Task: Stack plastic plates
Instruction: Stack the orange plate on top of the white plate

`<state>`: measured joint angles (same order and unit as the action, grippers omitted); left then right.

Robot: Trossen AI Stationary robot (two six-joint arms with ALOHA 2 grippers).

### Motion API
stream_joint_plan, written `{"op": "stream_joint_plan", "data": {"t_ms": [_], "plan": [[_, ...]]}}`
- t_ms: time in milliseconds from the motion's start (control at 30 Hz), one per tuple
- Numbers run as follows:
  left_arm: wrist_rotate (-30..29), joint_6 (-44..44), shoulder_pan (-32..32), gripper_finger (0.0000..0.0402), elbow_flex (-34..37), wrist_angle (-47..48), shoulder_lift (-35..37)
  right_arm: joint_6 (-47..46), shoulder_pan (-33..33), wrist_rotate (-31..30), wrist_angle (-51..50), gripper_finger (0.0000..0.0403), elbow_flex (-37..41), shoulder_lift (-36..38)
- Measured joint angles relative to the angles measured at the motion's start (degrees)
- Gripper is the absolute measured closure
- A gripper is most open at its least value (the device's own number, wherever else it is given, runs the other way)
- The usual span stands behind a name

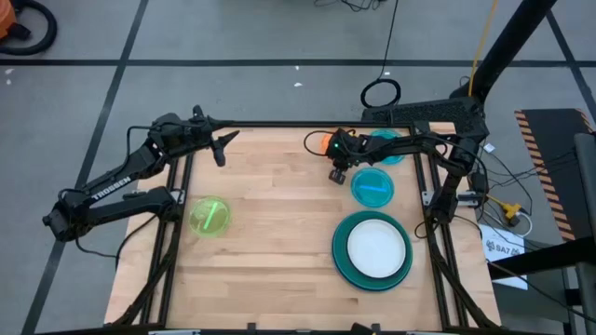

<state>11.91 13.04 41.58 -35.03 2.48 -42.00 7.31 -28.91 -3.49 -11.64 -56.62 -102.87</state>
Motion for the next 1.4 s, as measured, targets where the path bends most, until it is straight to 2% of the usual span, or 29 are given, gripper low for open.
{"op": "stream_joint_plan", "data": {"t_ms": [333, 1400], "plan": [[0.01, 0.04, 0.02, 0.0231, 0.00, 0.00, 0.00, -0.65, 2.51, 0.74, -0.40, 0.0401, 0.11, 1.29], [0.01, 0.02, 0.02, 0.0231, 0.00, 0.44, 0.00, -9.74, 17.02, 2.46, -0.98, 0.0403, 0.11, 18.24]]}}
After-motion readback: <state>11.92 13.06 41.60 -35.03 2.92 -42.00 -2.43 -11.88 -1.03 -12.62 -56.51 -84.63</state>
